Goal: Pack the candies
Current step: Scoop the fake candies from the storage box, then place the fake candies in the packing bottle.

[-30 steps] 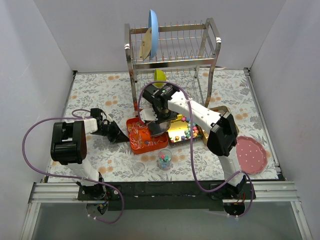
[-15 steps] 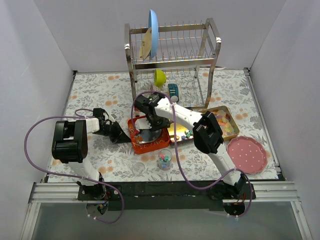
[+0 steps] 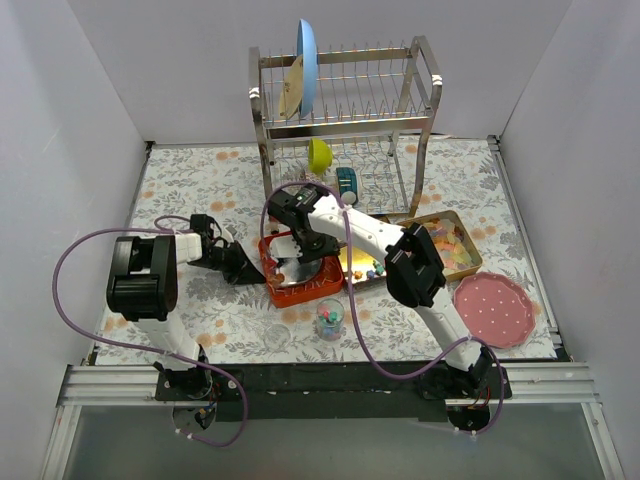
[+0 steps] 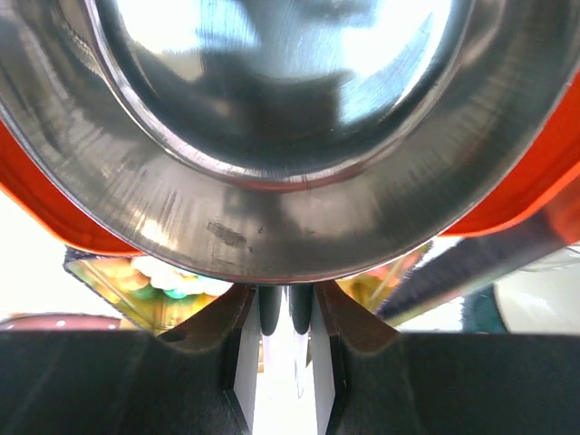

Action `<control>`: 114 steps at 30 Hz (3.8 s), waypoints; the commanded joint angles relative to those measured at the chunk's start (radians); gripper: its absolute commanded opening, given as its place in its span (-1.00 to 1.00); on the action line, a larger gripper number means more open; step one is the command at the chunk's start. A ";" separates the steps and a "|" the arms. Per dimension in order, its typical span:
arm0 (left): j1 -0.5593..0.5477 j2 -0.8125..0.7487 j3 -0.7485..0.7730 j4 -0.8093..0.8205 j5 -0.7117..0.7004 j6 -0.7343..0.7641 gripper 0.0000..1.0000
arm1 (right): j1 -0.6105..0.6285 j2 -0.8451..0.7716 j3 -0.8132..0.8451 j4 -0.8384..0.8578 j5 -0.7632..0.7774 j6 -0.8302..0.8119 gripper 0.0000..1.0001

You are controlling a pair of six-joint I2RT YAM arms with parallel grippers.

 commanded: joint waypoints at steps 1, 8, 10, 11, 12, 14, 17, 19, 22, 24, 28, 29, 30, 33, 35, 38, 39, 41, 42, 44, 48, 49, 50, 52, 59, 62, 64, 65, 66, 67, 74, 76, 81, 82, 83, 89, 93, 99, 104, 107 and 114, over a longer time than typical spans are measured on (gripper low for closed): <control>-0.017 0.015 0.060 0.039 0.068 -0.012 -1.00 | 0.019 -0.048 -0.076 0.022 -0.135 0.035 -0.97; -0.017 0.018 0.099 0.017 0.097 0.016 -1.00 | -0.002 -0.042 -0.107 0.099 -0.331 0.153 -0.97; -0.017 0.015 0.113 0.010 0.105 0.025 -1.00 | -0.017 -0.054 -0.108 0.122 -0.379 0.175 -0.97; -0.017 0.015 0.119 0.003 0.106 0.030 -1.00 | -0.023 -0.062 -0.123 0.137 -0.425 0.182 -0.97; -0.017 0.015 0.127 -0.004 0.106 0.045 -1.00 | -0.036 -0.076 -0.140 0.157 -0.444 0.189 -0.97; -0.017 0.011 0.152 -0.035 0.109 0.060 -1.00 | -0.048 -0.134 -0.223 0.240 -0.506 0.196 -0.97; -0.016 0.000 0.184 -0.079 0.114 0.100 -1.00 | -0.065 -0.229 -0.326 0.371 -0.549 0.189 -0.97; -0.013 -0.005 0.202 -0.108 0.115 0.129 -1.00 | -0.070 -0.283 -0.413 0.419 -0.556 0.179 -0.97; -0.005 -0.011 0.207 -0.127 0.129 0.155 -1.00 | -0.074 -0.309 -0.455 0.459 -0.568 0.167 -0.97; -0.001 -0.014 0.207 -0.135 0.132 0.169 -1.00 | -0.088 -0.323 -0.466 0.481 -0.573 0.170 -0.97; 0.030 -0.029 0.211 -0.142 0.135 0.181 -1.00 | -0.129 -0.346 -0.461 0.470 -0.563 0.173 -0.97; 0.035 -0.032 0.216 -0.142 0.138 0.185 -1.00 | -0.157 -0.353 -0.459 0.469 -0.562 0.173 -0.97; 0.035 -0.032 0.218 -0.142 0.138 0.186 -1.00 | -0.171 -0.373 -0.453 0.454 -0.556 0.170 -0.97; 0.039 -0.031 0.230 -0.141 0.142 0.189 -1.00 | -0.212 -0.418 -0.432 0.418 -0.513 0.132 -0.97; 0.039 -0.031 0.236 -0.135 0.145 0.188 -1.00 | -0.235 -0.450 -0.432 0.389 -0.484 0.112 -0.97; 0.042 -0.035 0.242 -0.121 0.146 0.188 -1.00 | -0.240 -0.522 -0.465 0.357 -0.432 0.057 -0.97; 0.044 -0.040 0.242 -0.119 0.143 0.189 -1.00 | -0.240 -0.565 -0.479 0.349 -0.421 0.042 -0.97; 0.048 -0.048 0.247 -0.113 0.132 0.189 -0.99 | -0.238 -0.608 -0.517 0.326 -0.381 0.000 -0.97; 0.049 -0.054 0.247 -0.113 0.126 0.188 -0.96 | -0.238 -0.648 -0.530 0.320 -0.366 -0.014 -0.97; 0.052 -0.061 0.253 -0.115 0.117 0.188 -0.83 | -0.234 -0.685 -0.550 0.302 -0.304 -0.070 -0.97; 0.058 -0.071 0.264 -0.115 0.097 0.188 -0.71 | -0.226 -0.780 -0.590 0.251 -0.194 -0.162 -0.97; 0.061 -0.069 0.265 -0.113 0.094 0.186 -0.70 | -0.218 -0.791 -0.593 0.240 -0.156 -0.178 -0.97; 0.061 -0.068 0.270 -0.112 0.089 0.183 -0.68 | -0.214 -0.801 -0.597 0.228 -0.139 -0.196 -0.97; 0.070 -0.066 0.274 -0.106 0.082 0.178 -0.68 | -0.195 -0.840 -0.620 0.200 -0.090 -0.241 -0.97; 0.087 -0.066 0.305 -0.101 0.043 0.180 -0.67 | -0.099 -0.970 -0.765 0.185 0.087 -0.362 -0.97; 0.095 -0.066 0.313 -0.104 0.030 0.183 -0.66 | -0.062 -0.996 -0.792 0.170 0.151 -0.379 -0.97; 0.101 -0.068 0.316 -0.099 0.019 0.185 -0.64 | -0.044 -0.995 -0.797 0.162 0.199 -0.379 -0.97; 0.101 -0.072 0.316 -0.098 0.016 0.185 -0.63 | -0.037 -0.990 -0.792 0.153 0.213 -0.379 -0.97; 0.102 -0.075 0.316 -0.098 0.011 0.183 -0.62 | -0.033 -0.987 -0.788 0.144 0.228 -0.376 -0.97; 0.108 -0.078 0.314 -0.096 0.008 0.185 -0.61 | -0.022 -0.981 -0.780 0.133 0.254 -0.374 -0.97; 0.122 -0.098 0.311 -0.083 0.007 0.174 -0.59 | 0.019 -0.936 -0.694 0.059 0.322 -0.373 -0.97; 0.127 -0.107 0.314 -0.081 0.007 0.171 -0.58 | 0.033 -0.929 -0.673 0.047 0.334 -0.371 -0.97; 0.131 -0.120 0.313 -0.070 0.023 0.157 -0.51 | 0.062 -0.912 -0.648 0.022 0.363 -0.364 -0.97; 0.131 -0.123 0.316 -0.069 0.026 0.152 -0.50 | 0.076 -0.913 -0.653 0.022 0.378 -0.370 -0.97; 0.131 -0.124 0.317 -0.066 0.030 0.146 -0.49 | 0.084 -0.913 -0.653 0.022 0.385 -0.370 -0.97; 0.133 -0.124 0.348 -0.058 0.040 0.131 -0.44 | 0.127 -0.900 -0.660 0.021 0.443 -0.384 -0.97; 0.133 -0.132 0.356 -0.059 0.057 0.131 -0.40 | 0.154 -0.878 -0.633 0.021 0.460 -0.388 -0.97; 0.134 -0.172 0.310 -0.032 0.138 0.135 -0.36 | 0.173 -0.860 -0.622 0.021 0.466 -0.391 -0.97; 0.130 -0.216 0.239 0.006 0.294 0.209 -0.34 | 0.164 -0.855 -0.582 0.024 0.420 -0.355 -0.97; 0.130 -0.282 0.183 0.069 0.396 0.238 -0.29 | 0.112 -0.812 -0.493 0.022 0.308 -0.244 -0.97; 0.055 -0.362 0.100 0.114 0.526 0.238 -0.21 | 0.001 -0.671 -0.314 0.024 0.089 -0.052 -0.97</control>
